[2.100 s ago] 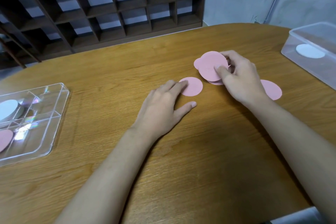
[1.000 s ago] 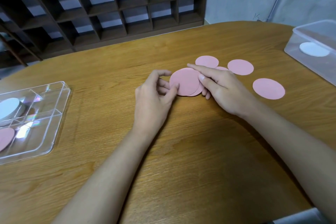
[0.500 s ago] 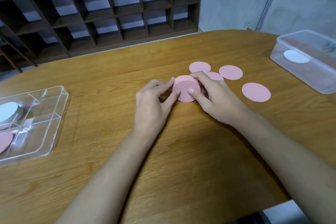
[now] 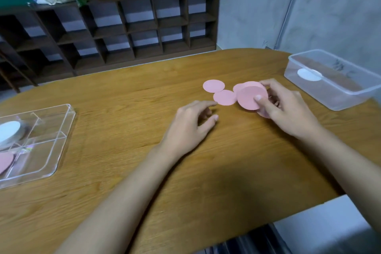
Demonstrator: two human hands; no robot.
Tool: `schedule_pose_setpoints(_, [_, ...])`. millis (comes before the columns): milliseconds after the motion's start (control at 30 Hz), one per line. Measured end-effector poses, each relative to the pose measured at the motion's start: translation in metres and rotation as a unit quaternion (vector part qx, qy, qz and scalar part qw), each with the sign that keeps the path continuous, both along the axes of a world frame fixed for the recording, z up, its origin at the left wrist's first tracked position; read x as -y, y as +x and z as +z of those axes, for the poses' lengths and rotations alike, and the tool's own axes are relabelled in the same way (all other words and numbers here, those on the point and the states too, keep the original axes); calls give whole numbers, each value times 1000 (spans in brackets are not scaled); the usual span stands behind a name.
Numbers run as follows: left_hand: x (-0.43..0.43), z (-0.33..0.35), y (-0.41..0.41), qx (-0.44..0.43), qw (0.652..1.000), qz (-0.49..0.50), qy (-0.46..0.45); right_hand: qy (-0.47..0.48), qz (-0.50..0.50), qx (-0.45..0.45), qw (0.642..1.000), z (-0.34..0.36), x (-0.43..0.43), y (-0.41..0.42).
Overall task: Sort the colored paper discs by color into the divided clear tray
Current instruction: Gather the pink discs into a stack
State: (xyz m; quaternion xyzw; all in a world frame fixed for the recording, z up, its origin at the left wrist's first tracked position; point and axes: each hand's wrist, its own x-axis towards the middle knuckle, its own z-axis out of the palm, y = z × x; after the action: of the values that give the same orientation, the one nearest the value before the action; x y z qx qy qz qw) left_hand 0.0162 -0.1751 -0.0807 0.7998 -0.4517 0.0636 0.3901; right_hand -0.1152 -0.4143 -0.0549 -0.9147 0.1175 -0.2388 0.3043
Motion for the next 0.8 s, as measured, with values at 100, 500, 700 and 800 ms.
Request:
schedule_pose_setpoints(100, [24, 1, -5, -3, 1000, -22, 14, -7, -33, -5, 999, 1, 25, -11])
schedule_pose_setpoints(500, [118, 3, -29, -20, 996, -67, 58, 15, -105, 53, 993, -20, 63, -14])
schedule_pose_setpoints(700, [127, -5, -29, 34, 996, -48, 65, 22, -107, 67, 992, -23, 66, -11])
schedule_pose_setpoints(800, [124, -3, -28, 87, 993, -58, 63, 19, -96, 64, 993, -22, 64, -10])
